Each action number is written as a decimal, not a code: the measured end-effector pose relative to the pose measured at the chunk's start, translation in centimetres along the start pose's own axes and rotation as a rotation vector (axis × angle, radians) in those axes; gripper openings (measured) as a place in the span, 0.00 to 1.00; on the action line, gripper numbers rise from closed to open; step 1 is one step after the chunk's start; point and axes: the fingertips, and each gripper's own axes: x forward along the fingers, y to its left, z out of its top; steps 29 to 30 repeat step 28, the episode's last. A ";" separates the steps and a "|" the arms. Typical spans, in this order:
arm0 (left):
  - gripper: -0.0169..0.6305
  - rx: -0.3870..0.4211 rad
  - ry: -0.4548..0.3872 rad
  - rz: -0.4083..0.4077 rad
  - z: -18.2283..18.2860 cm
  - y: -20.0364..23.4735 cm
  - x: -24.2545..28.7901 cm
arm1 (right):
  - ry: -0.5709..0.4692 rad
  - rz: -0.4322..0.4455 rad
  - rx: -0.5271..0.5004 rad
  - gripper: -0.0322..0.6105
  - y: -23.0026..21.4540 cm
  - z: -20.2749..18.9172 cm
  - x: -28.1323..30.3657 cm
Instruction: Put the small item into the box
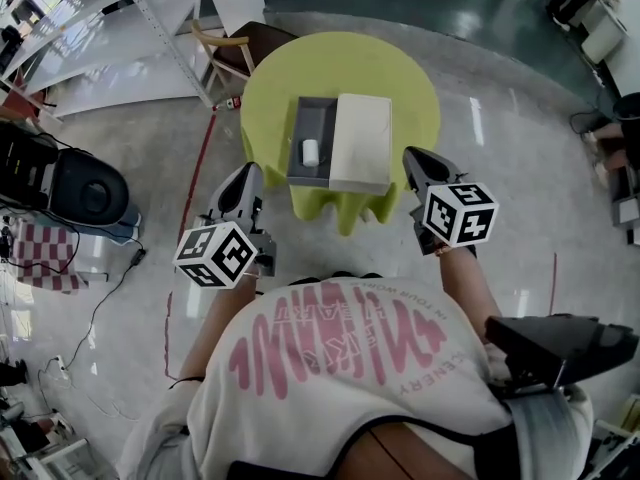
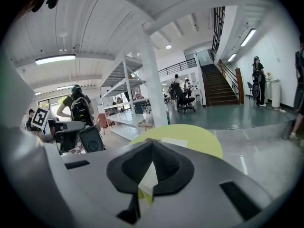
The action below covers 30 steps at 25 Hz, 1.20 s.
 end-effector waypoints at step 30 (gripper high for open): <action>0.04 0.003 -0.016 0.033 -0.7 1.6 -2.2 | 0.037 -0.003 -0.031 0.06 -0.2 -1.3 1.0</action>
